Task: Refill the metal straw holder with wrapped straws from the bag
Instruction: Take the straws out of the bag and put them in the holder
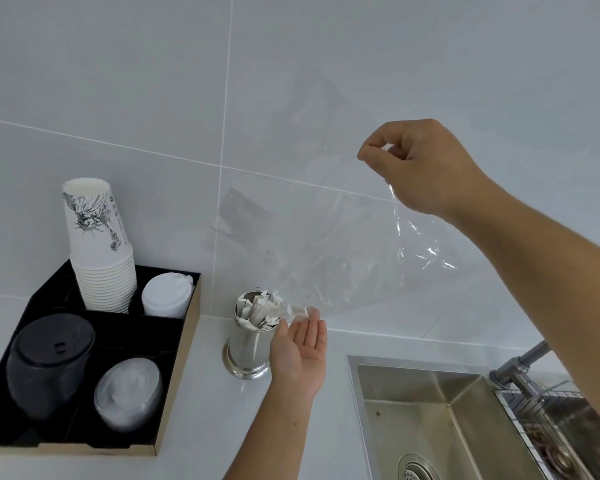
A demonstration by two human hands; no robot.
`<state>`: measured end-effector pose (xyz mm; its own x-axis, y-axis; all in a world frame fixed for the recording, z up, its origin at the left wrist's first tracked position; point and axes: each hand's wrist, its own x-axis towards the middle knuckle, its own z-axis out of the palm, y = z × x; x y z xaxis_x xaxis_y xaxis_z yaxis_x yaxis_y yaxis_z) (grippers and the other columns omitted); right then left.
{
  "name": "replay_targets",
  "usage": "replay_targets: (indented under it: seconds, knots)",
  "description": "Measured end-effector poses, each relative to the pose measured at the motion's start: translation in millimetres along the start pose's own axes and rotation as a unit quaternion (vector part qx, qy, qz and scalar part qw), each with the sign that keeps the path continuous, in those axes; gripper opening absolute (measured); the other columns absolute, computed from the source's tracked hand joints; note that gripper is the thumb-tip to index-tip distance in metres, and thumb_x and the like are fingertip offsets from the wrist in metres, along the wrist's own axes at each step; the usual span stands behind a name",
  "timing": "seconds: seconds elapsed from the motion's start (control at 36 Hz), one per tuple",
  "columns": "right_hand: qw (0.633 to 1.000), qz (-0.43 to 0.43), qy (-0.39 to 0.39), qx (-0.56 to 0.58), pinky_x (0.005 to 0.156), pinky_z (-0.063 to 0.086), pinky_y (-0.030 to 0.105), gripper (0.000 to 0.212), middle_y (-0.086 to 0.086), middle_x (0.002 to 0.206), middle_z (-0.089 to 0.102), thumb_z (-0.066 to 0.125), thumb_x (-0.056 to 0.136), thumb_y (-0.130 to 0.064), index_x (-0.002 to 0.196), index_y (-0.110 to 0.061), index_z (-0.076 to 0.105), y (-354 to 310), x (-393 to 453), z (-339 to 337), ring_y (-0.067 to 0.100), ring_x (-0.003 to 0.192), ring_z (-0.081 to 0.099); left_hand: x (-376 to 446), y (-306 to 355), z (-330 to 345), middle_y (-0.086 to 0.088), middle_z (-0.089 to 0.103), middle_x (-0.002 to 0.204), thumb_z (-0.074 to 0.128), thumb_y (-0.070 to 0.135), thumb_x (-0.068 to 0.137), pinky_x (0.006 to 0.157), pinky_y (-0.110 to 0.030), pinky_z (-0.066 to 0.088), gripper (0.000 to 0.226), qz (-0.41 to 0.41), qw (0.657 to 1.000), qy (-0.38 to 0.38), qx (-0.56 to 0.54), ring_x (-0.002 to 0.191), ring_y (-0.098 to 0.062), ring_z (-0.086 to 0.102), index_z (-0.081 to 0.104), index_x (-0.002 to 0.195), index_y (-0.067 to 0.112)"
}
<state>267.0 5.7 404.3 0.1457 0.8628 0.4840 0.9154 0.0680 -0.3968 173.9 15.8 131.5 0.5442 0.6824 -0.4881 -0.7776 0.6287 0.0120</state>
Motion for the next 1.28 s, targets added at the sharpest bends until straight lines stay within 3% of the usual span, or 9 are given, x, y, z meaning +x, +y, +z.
replay_targets:
  seconds: [0.25,0.47,0.61,0.69,0.78,0.89,0.97,1.17,1.28]
  knots:
    - [1.000,-0.016,0.018,-0.006,0.052,0.040,0.023,0.015,0.009,0.056,0.052,0.057,0.092,-0.026,0.085,-0.020,0.069,-0.2,-4.4,-17.2,0.020,0.052,0.046,5.3,-5.3,1.8,-0.017,0.067,0.112,0.035,0.031,0.103,0.086,-0.037,0.051,0.032,-0.006,1.000,-0.019,-0.021,0.106,-0.024,0.064,0.048,0.113,0.003]
    - [1.000,0.007,0.008,-0.004,0.044,0.038,0.019,0.016,0.006,0.053,0.049,0.056,0.092,-0.025,0.083,-0.021,0.068,8.2,-9.8,-12.2,0.013,0.041,0.038,2.9,-11.0,0.5,-0.009,0.066,0.120,0.054,0.031,0.096,0.077,-0.029,0.056,0.034,-0.018,0.999,-0.034,-0.031,0.098,-0.017,0.067,0.051,0.119,0.007]
    - [1.000,0.006,0.011,-0.007,0.052,0.040,0.024,0.015,0.009,0.057,0.052,0.057,0.092,-0.026,0.083,-0.022,0.069,11.4,-10.0,-9.0,0.016,0.049,0.042,5.3,-11.0,5.0,-0.004,0.074,0.082,0.056,0.016,0.095,0.058,-0.024,0.055,0.009,-0.019,0.999,-0.027,-0.029,0.073,-0.011,0.071,0.059,0.090,0.009]
    - [1.000,0.009,0.008,-0.011,0.052,0.039,0.024,0.015,0.008,0.056,0.050,0.057,0.092,-0.025,0.085,-0.020,0.069,14.4,-8.3,-6.8,0.016,0.049,0.042,9.6,-13.2,9.5,-0.003,0.074,0.073,0.055,0.013,0.096,0.054,-0.022,0.056,0.009,-0.008,1.000,-0.016,-0.023,0.064,-0.010,0.071,0.061,0.092,0.007]
    - [1.000,0.013,0.002,-0.008,0.051,0.038,0.024,0.015,0.004,0.051,0.046,0.056,0.093,-0.024,0.085,-0.020,0.069,17.2,-7.1,-3.0,0.013,0.046,0.038,15.4,-12.7,11.0,-0.004,0.075,0.075,0.051,0.012,0.098,0.055,-0.022,0.057,0.010,0.007,0.999,-0.009,-0.035,0.062,-0.010,0.071,0.059,0.098,0.006]
    - [1.000,0.023,-0.002,-0.008,0.048,0.038,0.021,0.016,-0.003,0.045,0.044,0.056,0.092,-0.024,0.085,-0.019,0.069,23.5,-4.0,3.2,0.012,0.043,0.038,21.6,-11.1,14.7,-0.007,0.070,0.095,0.047,0.012,0.100,0.057,-0.022,0.058,0.011,0.025,0.999,0.001,-0.046,0.058,-0.009,0.070,0.056,0.103,0.005]
    - [0.999,0.030,-0.005,-0.013,0.041,0.035,0.015,0.016,-0.006,0.041,0.043,0.056,0.092,-0.024,0.084,-0.020,0.069,27.1,-2.2,8.8,0.010,0.040,0.038,25.9,-9.5,16.4,-0.007,0.069,0.101,0.045,0.013,0.101,0.057,-0.021,0.058,0.015,0.030,0.998,0.006,-0.047,0.059,-0.009,0.071,0.056,0.095,0.005]
    - [0.999,0.032,-0.001,-0.014,0.048,0.040,0.019,0.016,0.000,0.049,0.047,0.056,0.093,-0.023,0.085,-0.019,0.069,28.5,0.5,10.4,0.016,0.046,0.044,25.5,-8.4,14.1,-0.008,0.077,0.081,0.048,0.031,0.099,0.074,-0.028,0.059,0.026,0.025,0.999,-0.002,-0.034,0.086,-0.017,0.071,0.053,0.099,0.006]
    - [0.999,0.037,0.008,-0.001,0.052,0.041,0.024,0.016,0.002,0.050,0.046,0.057,0.093,-0.025,0.085,-0.020,0.069,27.2,0.1,3.4,0.019,0.050,0.043,20.4,-10.4,8.9,-0.011,0.076,0.090,0.043,0.033,0.100,0.073,-0.032,0.060,0.030,0.009,0.999,-0.016,-0.037,0.078,-0.019,0.075,0.053,0.104,0.004]
